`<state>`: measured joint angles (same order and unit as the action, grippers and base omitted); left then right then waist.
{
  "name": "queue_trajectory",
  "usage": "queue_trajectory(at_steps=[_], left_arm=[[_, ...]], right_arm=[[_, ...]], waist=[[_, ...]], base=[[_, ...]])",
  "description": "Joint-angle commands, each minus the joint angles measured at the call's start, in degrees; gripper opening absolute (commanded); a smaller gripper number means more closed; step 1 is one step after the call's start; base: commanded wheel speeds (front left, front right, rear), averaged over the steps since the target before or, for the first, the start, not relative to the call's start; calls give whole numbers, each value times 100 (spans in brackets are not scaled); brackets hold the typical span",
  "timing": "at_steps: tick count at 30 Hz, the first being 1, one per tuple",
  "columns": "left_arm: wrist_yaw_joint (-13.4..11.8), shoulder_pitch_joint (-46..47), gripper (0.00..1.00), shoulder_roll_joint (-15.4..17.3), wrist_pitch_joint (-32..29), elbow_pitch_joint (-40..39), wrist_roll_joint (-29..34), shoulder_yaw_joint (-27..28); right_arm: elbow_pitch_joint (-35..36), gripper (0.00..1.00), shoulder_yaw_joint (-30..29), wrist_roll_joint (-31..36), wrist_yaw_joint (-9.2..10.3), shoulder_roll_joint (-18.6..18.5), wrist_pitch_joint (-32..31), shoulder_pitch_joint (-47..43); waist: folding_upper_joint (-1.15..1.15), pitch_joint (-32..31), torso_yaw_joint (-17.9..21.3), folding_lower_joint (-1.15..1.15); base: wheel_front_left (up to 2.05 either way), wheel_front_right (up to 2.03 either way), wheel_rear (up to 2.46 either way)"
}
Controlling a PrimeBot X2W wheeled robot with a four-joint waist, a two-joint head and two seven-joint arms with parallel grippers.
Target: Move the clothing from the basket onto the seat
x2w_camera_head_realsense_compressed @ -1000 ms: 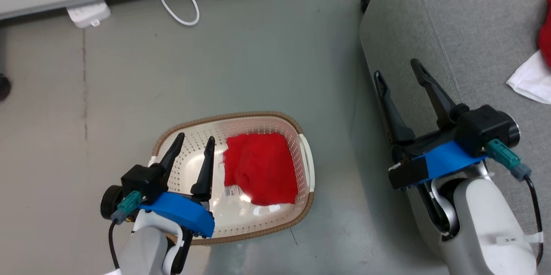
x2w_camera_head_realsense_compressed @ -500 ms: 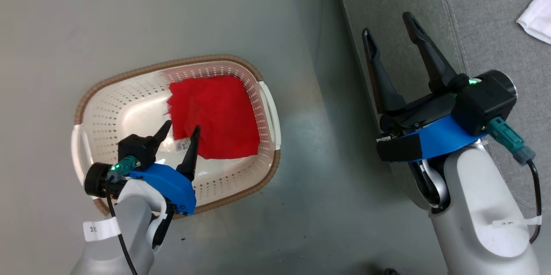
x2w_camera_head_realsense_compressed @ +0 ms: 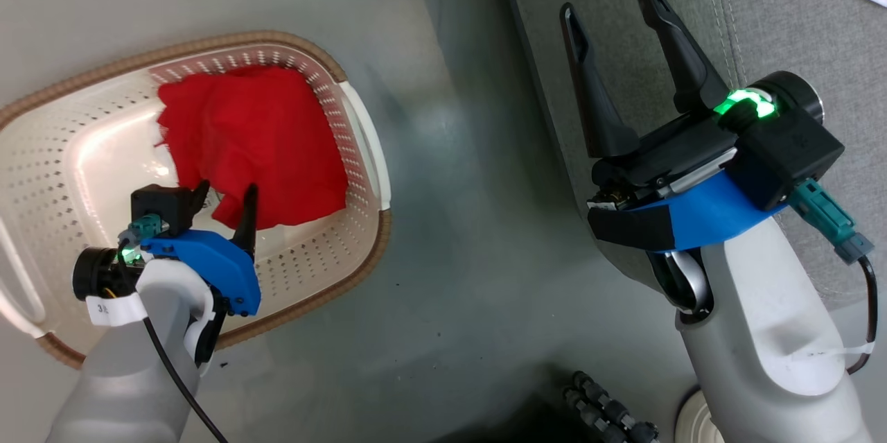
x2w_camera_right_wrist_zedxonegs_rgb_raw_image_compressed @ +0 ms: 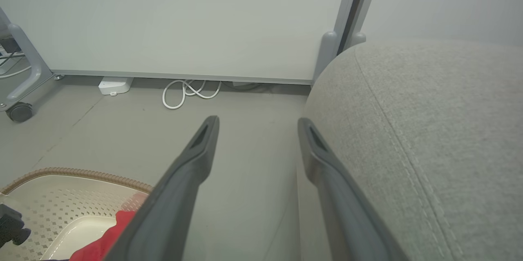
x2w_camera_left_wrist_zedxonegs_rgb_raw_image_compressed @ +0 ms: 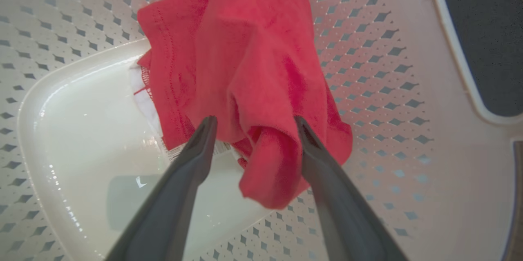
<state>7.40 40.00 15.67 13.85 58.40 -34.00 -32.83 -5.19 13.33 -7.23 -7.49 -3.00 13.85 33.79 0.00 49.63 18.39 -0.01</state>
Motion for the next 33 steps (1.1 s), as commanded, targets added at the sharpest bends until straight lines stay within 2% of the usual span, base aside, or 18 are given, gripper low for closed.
queue_trajectory(at_steps=[1, 9, 10, 11, 12, 22, 33], left_arm=[[11, 138, 100, 20, -52, 106, -47, -12], [11, 352, 100, -9, -161, 257, -305, -204], [11, 367, 91, 1, -183, 254, -346, -235], [11, 384, 27, 13, -202, 245, -371, -277], [11, 400, 0, 25, -216, 236, -398, -315], [12, 403, 0, 94, -247, 197, -727, -655], [12, 379, 0, 21, -170, 250, -993, -935]], right_arm=[[18, 100, 17, -64, -1, 18, 56, 77], [-84, 100, 90, -199, -1, 18, 121, 147], [-92, 100, 92, -206, -1, 17, 127, 152], [-105, 100, 92, -218, -1, 17, 132, 156], [-118, 100, 84, -221, -1, 17, 132, 159], [-128, 100, 65, -250, -1, 17, 141, 159], [-228, 100, 76, -189, -1, 17, 141, 116]], waist=[[0, 132, 102, 1], [0, 285, 178, 1], [0, 293, 190, 1], [0, 298, 200, 1], [0, 301, 208, 1], [0, 259, 239, 1], [0, 95, 115, 1]], base=[[0, 0, 0], [0, 0, 0], [0, 0, 0], [0, 0, 0], [0, 0, 0], [0, 0, 0], [0, 0, 0]])
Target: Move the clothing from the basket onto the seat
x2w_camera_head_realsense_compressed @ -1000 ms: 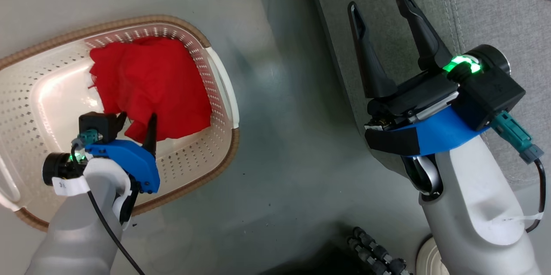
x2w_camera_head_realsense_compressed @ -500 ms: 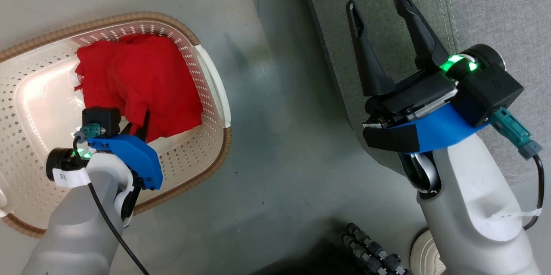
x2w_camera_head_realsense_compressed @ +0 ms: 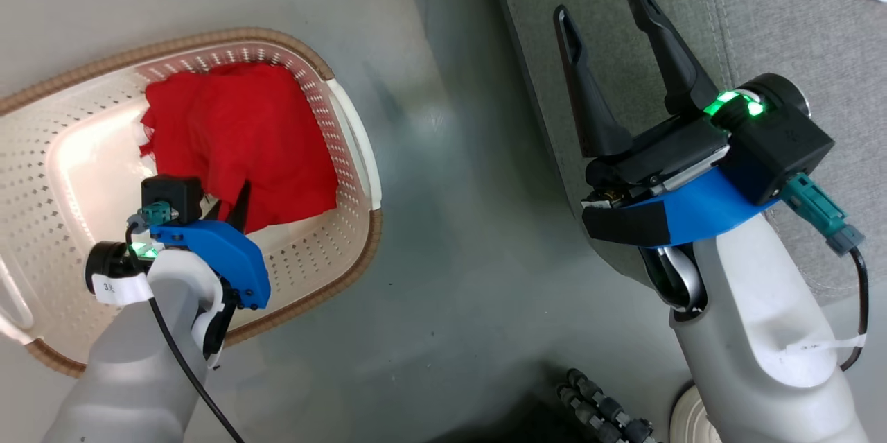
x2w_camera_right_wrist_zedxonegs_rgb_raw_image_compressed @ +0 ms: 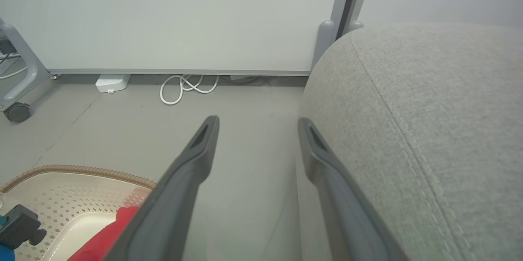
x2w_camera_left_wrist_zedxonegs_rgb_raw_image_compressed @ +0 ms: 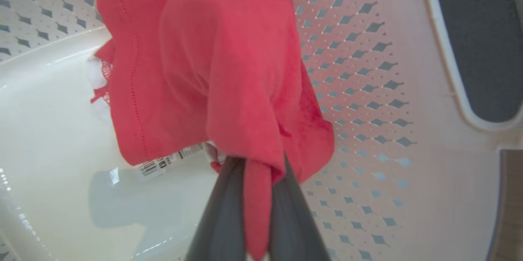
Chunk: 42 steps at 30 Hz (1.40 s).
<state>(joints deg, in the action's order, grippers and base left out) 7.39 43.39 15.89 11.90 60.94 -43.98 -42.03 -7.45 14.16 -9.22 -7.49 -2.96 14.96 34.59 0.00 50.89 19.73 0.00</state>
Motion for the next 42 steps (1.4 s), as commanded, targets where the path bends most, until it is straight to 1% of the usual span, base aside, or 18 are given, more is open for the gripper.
queue_trajectory(at_steps=[1, 8, 14, 15, 16, 21, 25, 35, 42], left_arm=[[14, 9, 0, -23, 34, 4, -30, -40], [13, -283, 0, -216, 187, -14, -279, -234], [13, -580, 0, -382, 284, -215, -397, -596], [13, -627, 0, -410, 292, -266, -406, -648], [13, -723, 0, -472, 308, -372, -448, -776], [14, -921, 0, -552, 333, -683, -547, -1054], [14, -1037, 0, -530, 334, -977, -406, -1321], [13, -986, 0, -516, 336, -1774, -148, -1569], [13, -666, 0, -582, 337, -2146, -252, -1827]], right_arm=[[-24, 100, -4, 17, -1, 12, 31, 40], [-314, 100, -127, 77, -1, 10, 29, -200], [-643, 100, -344, 217, -1, 8, 27, -522], [-695, 100, -375, 248, -1, 8, 20, -578], [-775, 100, -429, 309, -1, 8, -19, -689], [-911, 100, -458, 377, -1, -49, -185, -1036], [-966, 100, -488, 337, -1, -78, -323, -1381], [-863, 100, -567, 243, -1, -116, -633, -2190], [-734, 100, -667, 217, -1, -95, -760, -2517]], waist=[[0, -90, -35, 0], [0, -850, -208, 0], [0, -1824, -475, 0], [0, -1986, -528, 0], [0, -2330, -646, 0], [0, -3129, -976, 0], [0, -3687, -1228, 0], [0, -4761, -1795, 0], [0, -5121, -2017, 0]], base=[[0, 0, 0], [0, 0, 0], [0, 0, 0], [0, 0, 0], [0, 0, 0], [0, 0, 0], [0, 0, 0], [0, 0, 0], [0, 0, 0]])
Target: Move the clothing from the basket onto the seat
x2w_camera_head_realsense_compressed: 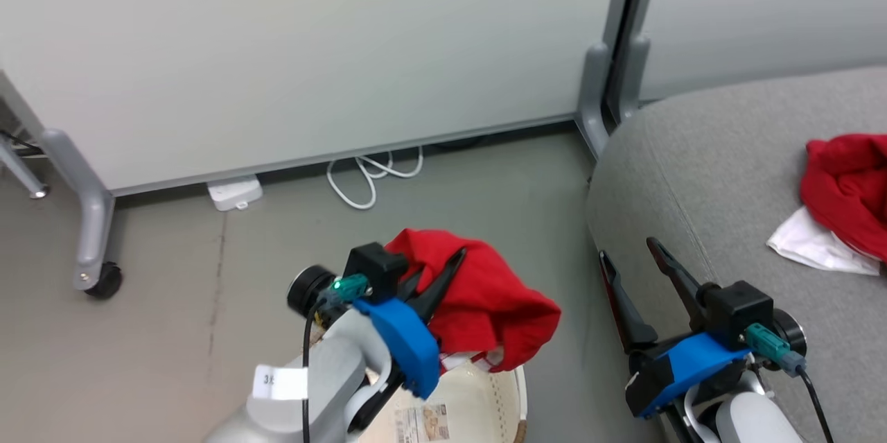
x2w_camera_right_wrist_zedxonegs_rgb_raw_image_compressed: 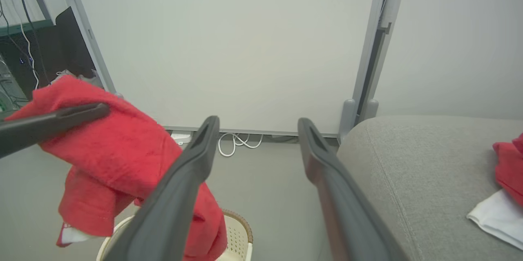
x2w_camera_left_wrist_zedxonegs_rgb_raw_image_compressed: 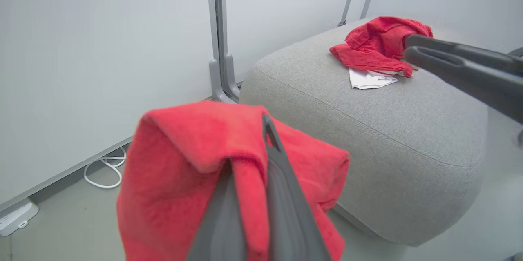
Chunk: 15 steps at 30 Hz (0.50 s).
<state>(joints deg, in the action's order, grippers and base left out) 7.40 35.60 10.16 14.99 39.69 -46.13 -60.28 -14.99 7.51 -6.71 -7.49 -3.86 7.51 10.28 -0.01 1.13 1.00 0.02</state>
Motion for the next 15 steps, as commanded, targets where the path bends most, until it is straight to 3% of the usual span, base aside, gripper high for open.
queue_trajectory(at_steps=[1, 15], left_arm=[[12, 185, 0, -23, 28, -59, -64, -40], [12, 904, 0, -244, 28, -247, -446, -383]], right_arm=[[49, 100, -14, -30, -1, -9, -27, -117], [269, 100, 52, -22, -1, -22, -226, -265]], waist=[[1, -172, -169, -2], [1, -369, -156, -2]], base=[[0, 0, 0], [0, 0, 0]])
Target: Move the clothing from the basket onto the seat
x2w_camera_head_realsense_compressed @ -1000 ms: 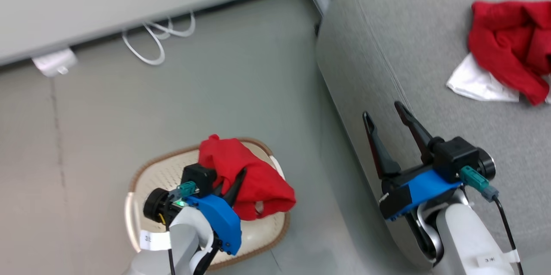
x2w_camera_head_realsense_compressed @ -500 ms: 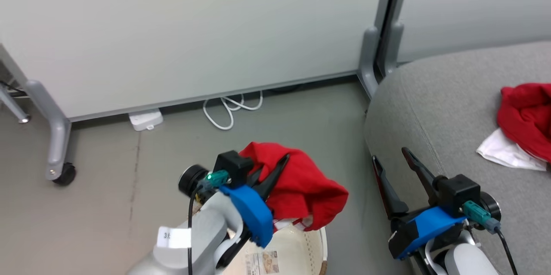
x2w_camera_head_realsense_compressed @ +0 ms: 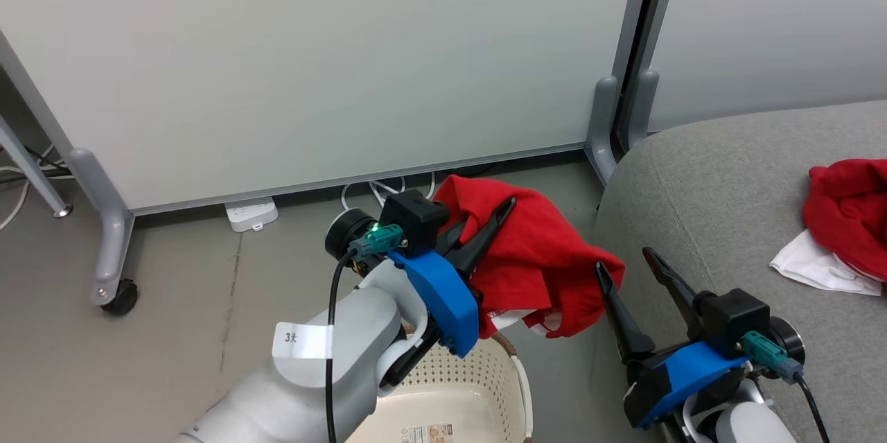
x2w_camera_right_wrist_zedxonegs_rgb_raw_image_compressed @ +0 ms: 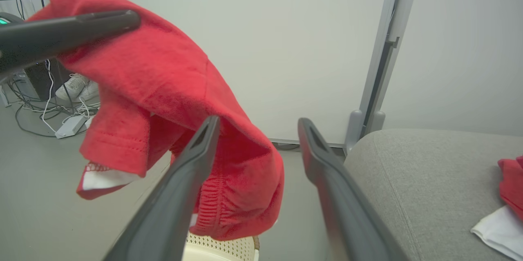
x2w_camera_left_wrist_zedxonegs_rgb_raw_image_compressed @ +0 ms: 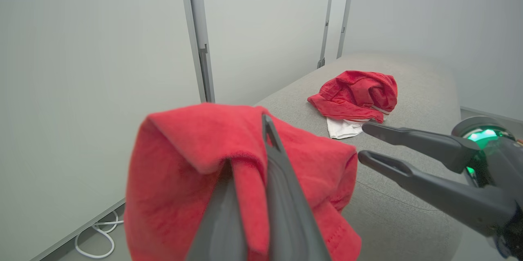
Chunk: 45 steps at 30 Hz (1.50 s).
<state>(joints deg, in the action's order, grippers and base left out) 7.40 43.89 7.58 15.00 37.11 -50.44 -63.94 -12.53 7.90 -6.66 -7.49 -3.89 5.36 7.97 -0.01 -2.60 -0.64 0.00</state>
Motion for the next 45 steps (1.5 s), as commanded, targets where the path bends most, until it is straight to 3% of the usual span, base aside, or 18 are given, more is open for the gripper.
queue_trajectory(at_steps=[1, 14, 24, 35, 36, 37, 38, 39, 45], left_arm=[[12, 83, 0, 7, 26, 12, -36, -32], [12, 110, 0, -103, 27, -36, -87, -106], [12, 188, 0, -232, 27, -100, -134, -273], [12, 258, 0, -267, 27, -117, -255, -468], [12, 254, 0, -265, 27, -119, -261, -477], [12, 251, 0, -262, 27, -119, -272, -489], [12, 250, 0, -255, 27, -118, -294, -498], [12, 252, 0, -249, 27, -117, -300, -507], [12, 257, 0, -191, 27, -103, -347, -524]], right_arm=[[34, 100, 20, -26, -1, -21, -19, -42], [-272, 100, 433, 35, -1, -207, -262, 294], [-1149, 100, 742, -29, -1, -362, -311, 1095], [-2371, 100, 1378, -412, -1, -206, 54, 2049], [-2476, 91, 1456, -478, -1, -189, 100, 2112], [-2568, 47, 1531, -549, -1, -173, 136, 2173], [-2651, 34, 1587, -602, -1, -163, 166, 2224], [-2723, 0, 1656, -665, -1, -158, 207, 2269], [-3070, 0, 1954, -986, -1, -188, 409, 2405]], waist=[[1, 7, 20, 0], [1, 229, 63, 0], [1, 484, -18, 0], [1, 524, -55, 0], [1, 512, -51, 0], [1, 501, -47, 0], [1, 491, -40, 0], [1, 482, -34, 0], [1, 432, 26, 0]], base=[[0, 0, 0], [0, 0, 0], [0, 0, 0], [0, 0, 0], [0, 0, 0], [0, 0, 0], [0, 0, 0], [0, 0, 0], [0, 0, 0]])
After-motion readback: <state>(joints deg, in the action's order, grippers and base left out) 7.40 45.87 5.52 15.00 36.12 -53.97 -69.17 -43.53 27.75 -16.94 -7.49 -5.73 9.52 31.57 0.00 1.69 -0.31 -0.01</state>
